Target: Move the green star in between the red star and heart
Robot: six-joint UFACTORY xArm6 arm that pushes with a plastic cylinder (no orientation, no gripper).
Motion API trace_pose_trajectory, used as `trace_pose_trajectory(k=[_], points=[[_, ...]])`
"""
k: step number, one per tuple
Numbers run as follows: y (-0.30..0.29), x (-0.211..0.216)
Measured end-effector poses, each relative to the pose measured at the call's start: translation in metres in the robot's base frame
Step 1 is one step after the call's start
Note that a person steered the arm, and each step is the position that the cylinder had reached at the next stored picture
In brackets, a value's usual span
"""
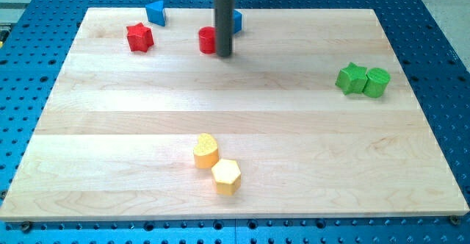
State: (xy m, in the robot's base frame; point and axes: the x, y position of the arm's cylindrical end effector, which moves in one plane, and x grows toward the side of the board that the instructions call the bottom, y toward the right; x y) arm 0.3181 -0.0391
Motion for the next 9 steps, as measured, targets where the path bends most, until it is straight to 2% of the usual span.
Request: trace_pose_trajectory(k=[2, 3, 4, 5, 6, 7, 9], points=[[0.004, 0.030], [0.063, 0.037], [0.168, 0.050], [0.266, 0.031], [0.324, 0.071], [0.310, 0.107], [0.204, 0.075]])
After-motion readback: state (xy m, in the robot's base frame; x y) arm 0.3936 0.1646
